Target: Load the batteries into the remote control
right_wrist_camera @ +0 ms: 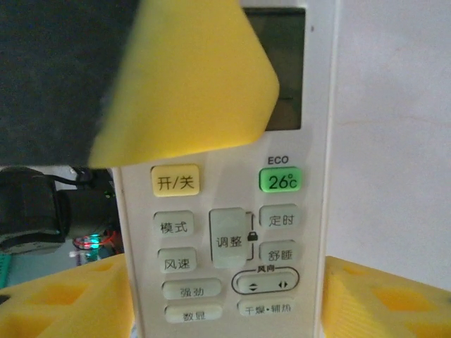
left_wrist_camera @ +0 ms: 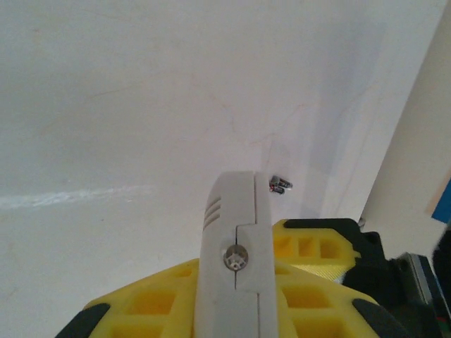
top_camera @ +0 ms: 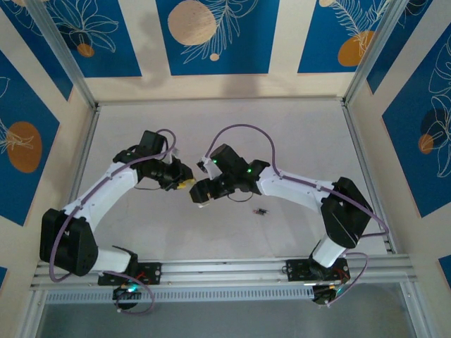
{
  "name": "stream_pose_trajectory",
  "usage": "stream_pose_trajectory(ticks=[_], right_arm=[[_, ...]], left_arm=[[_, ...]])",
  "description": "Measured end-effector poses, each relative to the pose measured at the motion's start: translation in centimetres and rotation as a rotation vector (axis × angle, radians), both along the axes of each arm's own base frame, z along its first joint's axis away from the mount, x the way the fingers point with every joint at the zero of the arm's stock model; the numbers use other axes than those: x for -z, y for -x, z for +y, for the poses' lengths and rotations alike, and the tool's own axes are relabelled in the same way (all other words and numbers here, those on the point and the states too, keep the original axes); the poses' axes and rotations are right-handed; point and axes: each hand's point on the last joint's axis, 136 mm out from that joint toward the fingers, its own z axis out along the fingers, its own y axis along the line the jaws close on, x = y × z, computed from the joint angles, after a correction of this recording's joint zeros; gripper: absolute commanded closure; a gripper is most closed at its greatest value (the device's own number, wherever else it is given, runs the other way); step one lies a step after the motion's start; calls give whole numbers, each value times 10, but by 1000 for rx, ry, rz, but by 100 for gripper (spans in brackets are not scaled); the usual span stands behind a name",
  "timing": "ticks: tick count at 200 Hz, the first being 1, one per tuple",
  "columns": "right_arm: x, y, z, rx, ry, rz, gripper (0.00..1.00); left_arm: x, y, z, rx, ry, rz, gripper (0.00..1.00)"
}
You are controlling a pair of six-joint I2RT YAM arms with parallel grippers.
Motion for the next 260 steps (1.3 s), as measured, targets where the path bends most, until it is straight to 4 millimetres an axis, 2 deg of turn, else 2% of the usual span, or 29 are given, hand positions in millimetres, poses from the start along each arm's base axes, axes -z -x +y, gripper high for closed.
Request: stream_pose_trajectory(ticks=[24, 51, 65, 89, 109, 141, 163, 180, 207, 226, 240, 260], right_arm=[[-15, 2, -5, -17, -18, -234, 21], [-31, 27, -1, -131, -90, -616, 23], [-25, 36, 6, -199, -82, -780, 25], [-6, 27, 20, -271, 21, -1000, 36], [3, 15, 26, -283, 81, -1105, 47], [8, 3, 31, -268, 125, -1173, 66], [10, -4, 32, -245, 151, -1188, 74], [8, -8, 30, -211, 165, -1181, 78], [1, -18, 28, -144, 154, -1141, 81], [-1, -24, 20, -98, 161, -1050, 83], [-10, -31, 12, -47, 153, -964, 83], [-37, -45, -11, 60, 70, -815, 86]], left_arm=[[-2, 1, 15, -119, -83, 78, 87], [-10, 1, 26, -221, -139, 149, 88], [-7, 2, 28, -257, -148, 193, 88], [-1, 6, 32, -304, -169, 248, 88], [3, 3, 41, -339, -209, 240, 88], [9, 3, 48, -369, -243, 239, 88], [9, 3, 47, -377, -229, 244, 85], [7, -2, 46, -392, -211, 229, 75], [-5, -3, 39, -365, -163, 189, 31], [-27, -10, 33, -329, -106, 78, 10], [-54, -19, 32, -301, -60, -62, 0], [-98, -27, 37, -259, -17, -290, 0]])
